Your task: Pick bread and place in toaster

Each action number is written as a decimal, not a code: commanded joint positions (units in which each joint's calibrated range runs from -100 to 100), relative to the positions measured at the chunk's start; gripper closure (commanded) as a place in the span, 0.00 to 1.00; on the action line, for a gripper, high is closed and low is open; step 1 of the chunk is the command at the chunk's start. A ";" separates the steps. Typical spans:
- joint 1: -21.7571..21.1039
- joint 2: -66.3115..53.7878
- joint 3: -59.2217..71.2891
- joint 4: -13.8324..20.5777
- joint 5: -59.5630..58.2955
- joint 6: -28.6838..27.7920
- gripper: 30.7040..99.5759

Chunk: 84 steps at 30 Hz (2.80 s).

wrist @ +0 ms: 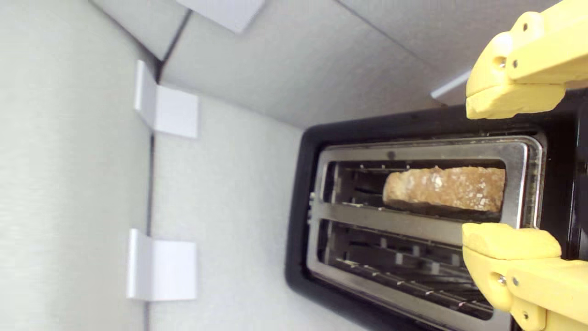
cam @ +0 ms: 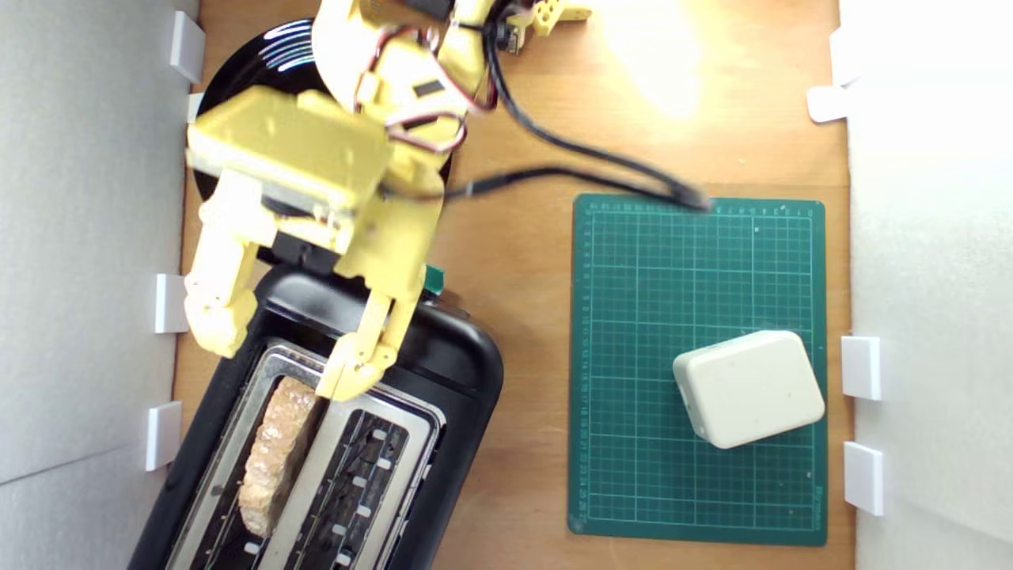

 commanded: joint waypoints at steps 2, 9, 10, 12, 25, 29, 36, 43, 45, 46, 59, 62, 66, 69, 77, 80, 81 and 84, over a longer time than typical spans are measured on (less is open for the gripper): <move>-0.68 -10.55 -0.63 -1.50 -0.72 -2.81 0.24; -9.95 -14.30 0.37 -2.77 -0.72 -11.81 0.24; -11.24 -14.30 0.46 -2.77 -0.72 -13.80 0.24; -14.54 -14.88 0.64 -2.77 -0.72 -17.72 0.24; -28.73 -16.13 4.36 -2.50 -0.38 -42.10 0.24; -31.71 -19.62 13.35 -3.05 -0.63 -44.87 0.24; -36.87 -29.02 33.60 -3.14 -0.63 -45.40 0.43; -39.52 -40.84 57.20 -3.23 -0.72 -41.68 0.55; -39.61 -44.33 63.92 -3.23 -0.72 -40.69 0.56; -39.61 -46.00 66.73 -3.23 -0.72 -40.27 0.57; -39.69 -77.03 104.86 -2.59 -0.55 -33.26 0.86; -39.69 -81.69 111.13 -2.32 -0.55 -32.32 0.88; -39.20 -86.01 117.84 -2.14 -0.55 -31.22 0.88; -39.04 -88.67 121.84 -2.05 -0.55 -30.64 0.88; -39.04 -96.16 129.83 1.22 -0.63 -30.43 0.99; -39.04 -98.16 132.46 1.22 -0.63 -30.43 1.00; -39.04 -98.49 133.37 1.22 -0.63 -30.43 1.00; -39.04 -100.82 136.73 1.22 -0.72 -30.43 1.00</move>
